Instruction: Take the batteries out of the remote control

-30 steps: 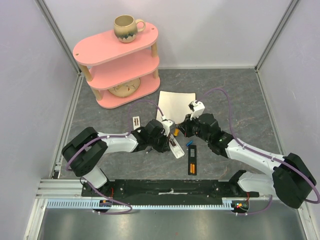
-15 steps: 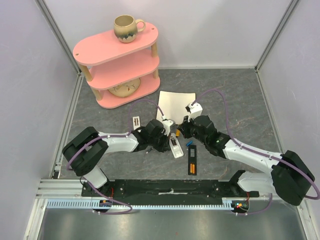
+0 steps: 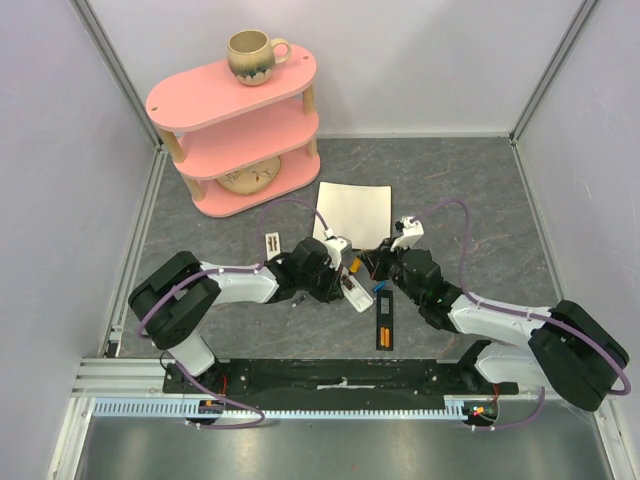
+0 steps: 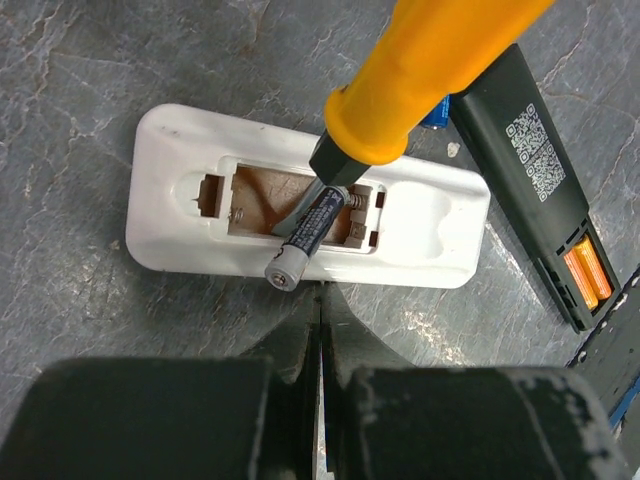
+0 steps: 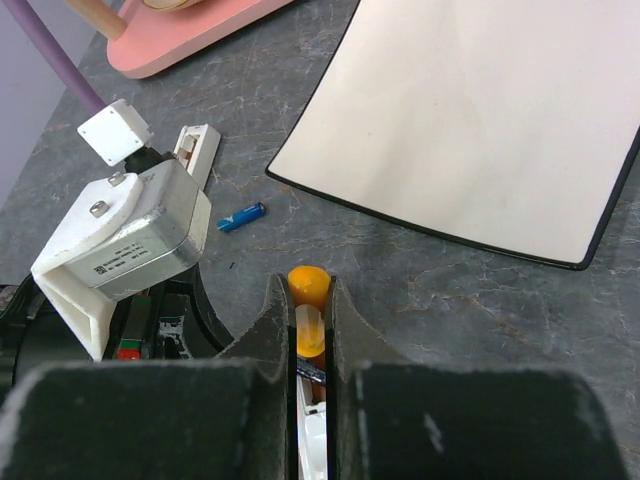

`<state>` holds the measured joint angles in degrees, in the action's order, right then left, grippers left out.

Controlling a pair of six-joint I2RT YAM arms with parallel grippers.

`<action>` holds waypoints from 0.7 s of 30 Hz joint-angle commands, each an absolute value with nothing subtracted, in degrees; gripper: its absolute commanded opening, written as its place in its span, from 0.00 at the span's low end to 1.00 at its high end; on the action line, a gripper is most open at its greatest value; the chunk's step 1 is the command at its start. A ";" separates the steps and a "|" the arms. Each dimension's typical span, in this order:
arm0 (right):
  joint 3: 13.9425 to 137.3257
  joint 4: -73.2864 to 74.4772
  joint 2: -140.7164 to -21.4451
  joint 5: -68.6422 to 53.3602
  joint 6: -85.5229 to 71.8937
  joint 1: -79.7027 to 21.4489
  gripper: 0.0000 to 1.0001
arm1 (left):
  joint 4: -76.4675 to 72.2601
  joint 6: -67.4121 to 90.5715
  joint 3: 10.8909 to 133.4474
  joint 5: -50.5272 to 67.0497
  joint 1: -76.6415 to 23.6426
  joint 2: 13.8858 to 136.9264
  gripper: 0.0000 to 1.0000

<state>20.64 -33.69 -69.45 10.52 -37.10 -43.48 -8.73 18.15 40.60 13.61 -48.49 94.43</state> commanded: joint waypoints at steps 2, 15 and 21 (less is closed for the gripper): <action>20.91 -33.32 -69.79 8.26 -39.38 -43.86 0.00 | -7.56 19.16 40.08 10.37 -47.81 97.38 0.02; 30.49 -14.50 -70.57 4.23 -28.92 -43.51 0.00 | -8.26 19.25 38.94 10.19 -46.23 97.64 0.02; 32.78 -13.63 -71.90 -1.22 -28.83 -42.36 0.00 | -8.53 19.42 38.85 9.93 -46.06 98.17 0.02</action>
<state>30.68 -18.24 -71.02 4.67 -29.91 -42.54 -10.44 19.27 40.45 14.83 -47.16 95.13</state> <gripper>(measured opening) 0.076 0.025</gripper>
